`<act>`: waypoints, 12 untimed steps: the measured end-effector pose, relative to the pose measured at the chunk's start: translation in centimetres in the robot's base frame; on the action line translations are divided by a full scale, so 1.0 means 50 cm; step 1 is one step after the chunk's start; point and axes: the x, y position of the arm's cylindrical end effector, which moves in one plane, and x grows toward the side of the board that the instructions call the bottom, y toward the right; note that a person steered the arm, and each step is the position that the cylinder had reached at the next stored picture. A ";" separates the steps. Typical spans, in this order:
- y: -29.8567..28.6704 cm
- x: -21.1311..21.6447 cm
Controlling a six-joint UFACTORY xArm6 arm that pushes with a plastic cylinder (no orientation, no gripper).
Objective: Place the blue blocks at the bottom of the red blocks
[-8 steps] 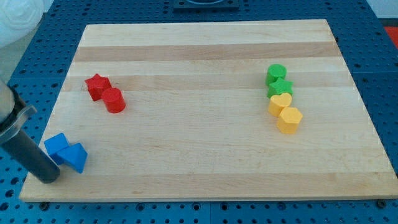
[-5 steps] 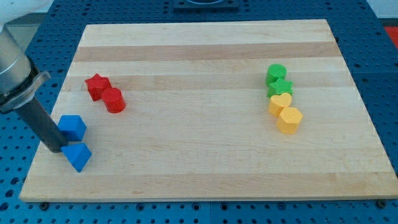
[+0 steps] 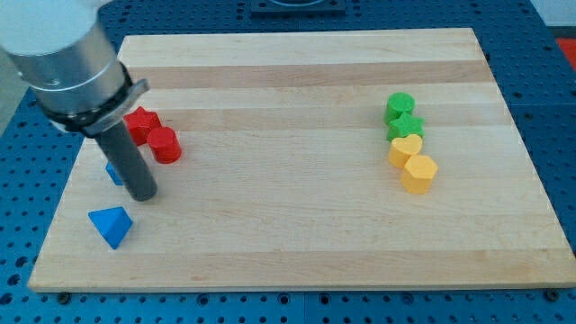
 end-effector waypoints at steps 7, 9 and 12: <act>-0.059 0.060; -0.070 0.105; -0.148 0.050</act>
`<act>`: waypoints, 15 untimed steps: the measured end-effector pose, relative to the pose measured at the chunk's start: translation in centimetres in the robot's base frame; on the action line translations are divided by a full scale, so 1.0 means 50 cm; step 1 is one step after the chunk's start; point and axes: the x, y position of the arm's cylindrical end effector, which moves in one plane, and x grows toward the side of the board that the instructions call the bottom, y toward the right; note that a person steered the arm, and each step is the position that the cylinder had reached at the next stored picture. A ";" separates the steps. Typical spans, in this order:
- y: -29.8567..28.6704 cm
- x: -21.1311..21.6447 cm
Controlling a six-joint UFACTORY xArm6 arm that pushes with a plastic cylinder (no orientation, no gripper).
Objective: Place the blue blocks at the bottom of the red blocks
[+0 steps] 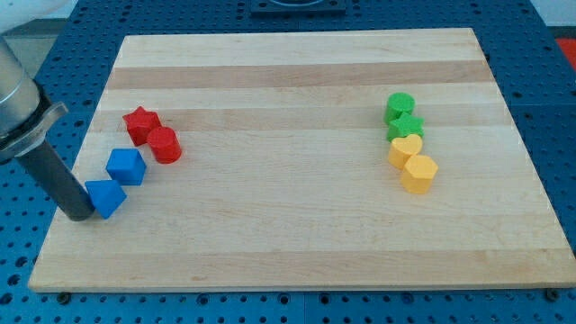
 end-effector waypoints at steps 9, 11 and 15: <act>-0.015 -0.018; -0.039 -0.159; 0.024 -0.122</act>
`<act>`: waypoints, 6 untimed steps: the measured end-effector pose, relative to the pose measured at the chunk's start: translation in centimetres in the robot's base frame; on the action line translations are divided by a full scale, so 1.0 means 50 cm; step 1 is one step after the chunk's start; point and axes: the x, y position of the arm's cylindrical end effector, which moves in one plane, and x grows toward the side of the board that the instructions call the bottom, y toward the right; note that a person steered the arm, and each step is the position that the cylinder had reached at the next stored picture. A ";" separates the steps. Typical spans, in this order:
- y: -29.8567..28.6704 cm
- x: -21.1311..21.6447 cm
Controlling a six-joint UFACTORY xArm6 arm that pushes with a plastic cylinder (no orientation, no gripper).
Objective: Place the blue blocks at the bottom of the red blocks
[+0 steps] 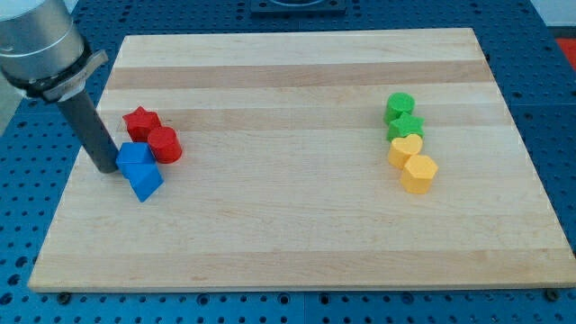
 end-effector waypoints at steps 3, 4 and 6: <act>0.030 0.028; 0.030 0.010; 0.000 -0.023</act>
